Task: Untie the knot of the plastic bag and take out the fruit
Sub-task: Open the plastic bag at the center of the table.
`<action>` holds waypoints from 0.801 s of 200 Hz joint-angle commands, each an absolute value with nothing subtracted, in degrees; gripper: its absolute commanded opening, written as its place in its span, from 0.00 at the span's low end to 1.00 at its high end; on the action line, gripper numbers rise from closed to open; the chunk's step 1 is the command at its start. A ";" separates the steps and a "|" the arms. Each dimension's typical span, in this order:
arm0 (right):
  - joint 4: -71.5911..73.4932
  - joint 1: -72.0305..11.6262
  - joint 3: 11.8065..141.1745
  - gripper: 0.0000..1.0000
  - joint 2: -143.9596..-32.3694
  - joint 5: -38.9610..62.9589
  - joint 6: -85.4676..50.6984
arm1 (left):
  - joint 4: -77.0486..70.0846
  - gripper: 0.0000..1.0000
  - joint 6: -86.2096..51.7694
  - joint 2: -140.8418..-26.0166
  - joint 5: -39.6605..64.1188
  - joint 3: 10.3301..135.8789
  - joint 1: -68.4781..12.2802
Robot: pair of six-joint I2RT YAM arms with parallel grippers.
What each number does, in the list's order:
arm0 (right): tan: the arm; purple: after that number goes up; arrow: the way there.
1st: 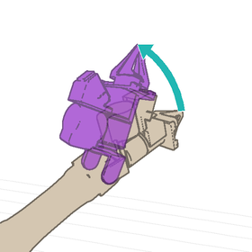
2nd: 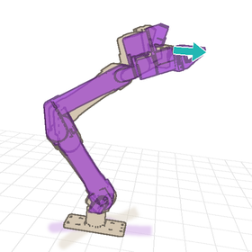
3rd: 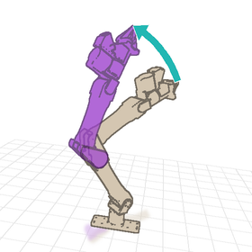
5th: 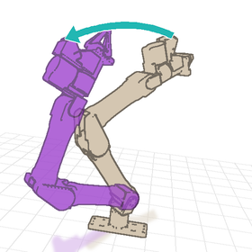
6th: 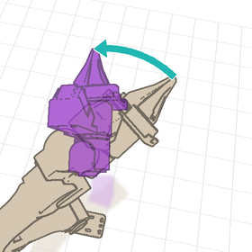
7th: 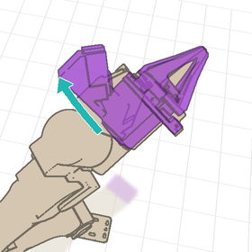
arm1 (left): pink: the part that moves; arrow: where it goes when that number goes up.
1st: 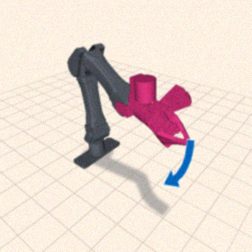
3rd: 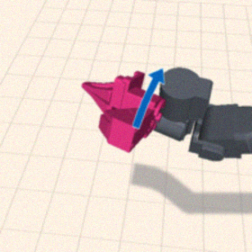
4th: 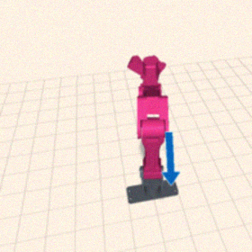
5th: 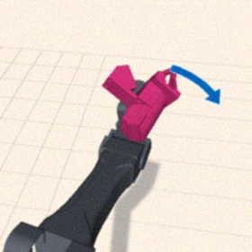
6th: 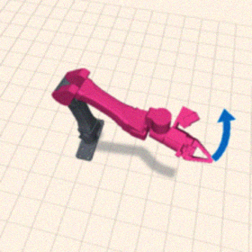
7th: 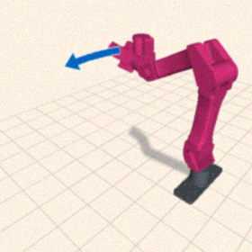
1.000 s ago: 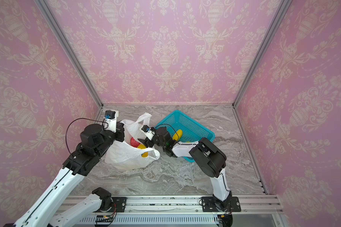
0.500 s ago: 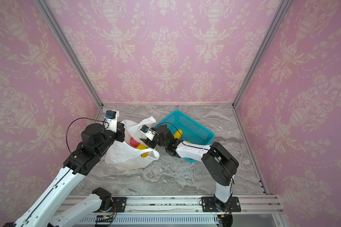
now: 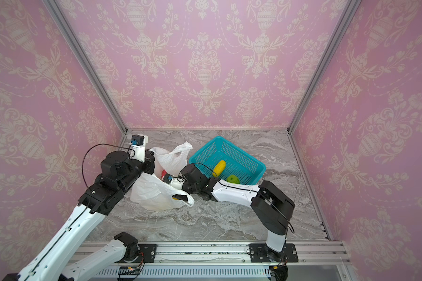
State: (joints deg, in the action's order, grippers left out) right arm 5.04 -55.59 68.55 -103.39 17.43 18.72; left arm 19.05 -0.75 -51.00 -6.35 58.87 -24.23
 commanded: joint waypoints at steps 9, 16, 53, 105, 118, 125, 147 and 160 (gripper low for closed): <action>-1.91 -59.17 71.52 0.60 -104.65 17.64 22.69 | 20.13 0.00 -0.35 -50.55 -5.78 61.22 -24.52; -1.60 -59.92 70.97 0.64 -104.30 17.50 23.01 | 20.07 0.00 -0.29 -50.49 -5.72 61.18 -24.50; -1.33 -61.09 71.97 0.77 -106.41 18.53 22.66 | 20.02 0.00 -0.67 -50.58 -5.32 61.09 -24.52; 0.80 -60.52 83.92 0.81 -119.11 9.66 21.95 | 19.27 0.00 -1.30 -49.94 -4.70 60.33 -24.52; 5.81 -61.07 85.53 0.85 -121.56 7.46 23.60 | 19.12 0.00 -1.19 -49.67 -4.99 59.90 -24.50; 7.45 -61.41 86.73 0.86 -122.74 7.57 24.88 | 19.06 0.00 -1.14 -49.45 -4.99 59.73 -24.52; 10.06 -61.95 92.02 0.90 -126.60 10.51 28.74 | 19.63 0.00 -0.73 -49.13 -5.73 59.62 -24.52; 7.62 -61.91 97.79 0.90 -129.71 11.48 30.98 | 20.12 0.00 -0.46 -49.13 -6.07 59.81 -24.52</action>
State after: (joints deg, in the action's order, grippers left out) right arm 5.30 -61.23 89.23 -126.21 10.50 25.78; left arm 19.42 -0.78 -50.00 -6.13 59.35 -24.23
